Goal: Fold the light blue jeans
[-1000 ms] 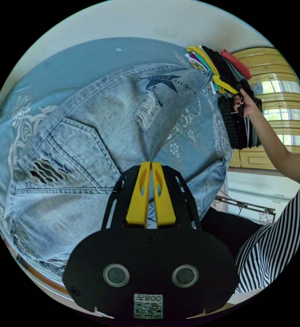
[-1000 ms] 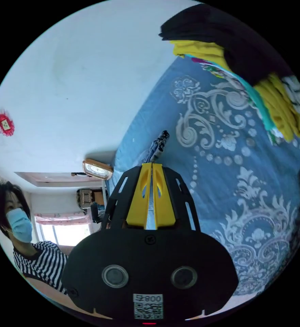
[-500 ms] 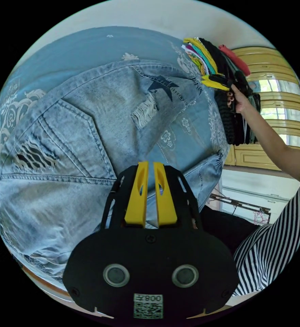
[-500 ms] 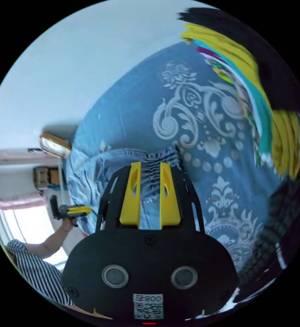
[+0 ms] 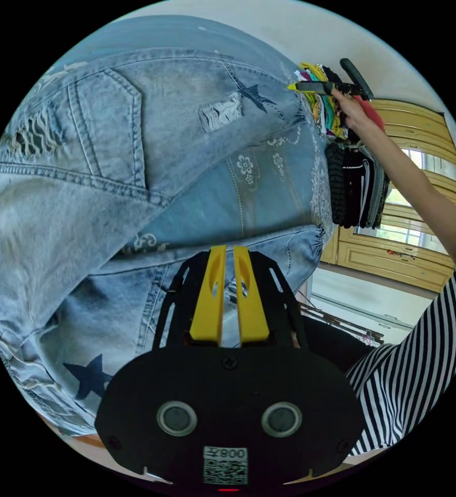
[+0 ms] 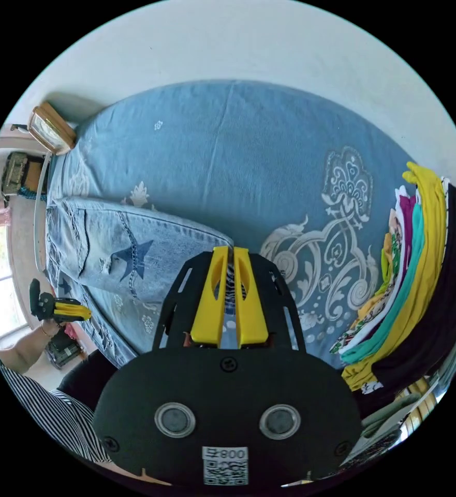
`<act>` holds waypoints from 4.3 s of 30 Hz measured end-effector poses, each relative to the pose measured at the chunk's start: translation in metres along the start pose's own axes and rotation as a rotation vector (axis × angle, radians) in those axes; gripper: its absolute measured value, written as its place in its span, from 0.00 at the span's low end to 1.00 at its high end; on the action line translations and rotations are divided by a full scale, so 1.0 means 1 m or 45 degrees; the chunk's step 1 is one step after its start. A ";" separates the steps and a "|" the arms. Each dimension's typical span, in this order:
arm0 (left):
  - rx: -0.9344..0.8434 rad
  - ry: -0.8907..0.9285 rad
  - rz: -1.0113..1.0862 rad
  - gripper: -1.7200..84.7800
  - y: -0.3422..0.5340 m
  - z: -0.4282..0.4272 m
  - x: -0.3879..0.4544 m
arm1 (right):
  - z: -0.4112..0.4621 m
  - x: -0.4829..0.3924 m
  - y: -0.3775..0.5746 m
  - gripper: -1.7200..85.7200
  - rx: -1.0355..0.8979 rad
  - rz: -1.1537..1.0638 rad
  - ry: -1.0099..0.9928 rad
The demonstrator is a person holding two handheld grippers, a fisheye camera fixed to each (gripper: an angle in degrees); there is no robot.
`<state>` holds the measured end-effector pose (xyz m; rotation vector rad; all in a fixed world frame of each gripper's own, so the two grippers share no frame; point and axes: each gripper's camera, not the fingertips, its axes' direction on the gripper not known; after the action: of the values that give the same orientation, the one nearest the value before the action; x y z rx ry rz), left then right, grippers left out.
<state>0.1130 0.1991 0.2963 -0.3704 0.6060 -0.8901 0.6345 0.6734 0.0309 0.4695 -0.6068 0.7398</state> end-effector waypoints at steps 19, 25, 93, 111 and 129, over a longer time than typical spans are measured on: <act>-0.278 -0.649 0.427 0.09 0.024 -0.057 0.102 | 0.174 -0.050 0.191 0.15 -0.616 -0.225 -0.318; -0.246 -0.598 0.316 0.03 0.042 -0.096 0.130 | 0.227 -0.055 0.188 0.07 -0.704 -0.330 -0.234; 0.542 -0.337 -0.905 0.10 0.611 -0.585 0.224 | 0.508 -0.293 -0.061 0.04 0.009 -1.067 -0.314; 0.886 -0.150 -1.352 0.07 0.762 -0.539 0.198 | 0.575 -0.398 -0.121 0.02 -0.070 -1.193 -0.260; 0.924 -0.170 -0.955 0.11 0.707 -0.487 0.199 | 0.552 -0.372 -0.076 0.09 -0.250 -1.125 -0.375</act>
<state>0.3322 0.4237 -0.5270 0.0238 -0.0325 -1.7087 0.2854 0.1203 0.1770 0.6021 -0.6575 -0.2320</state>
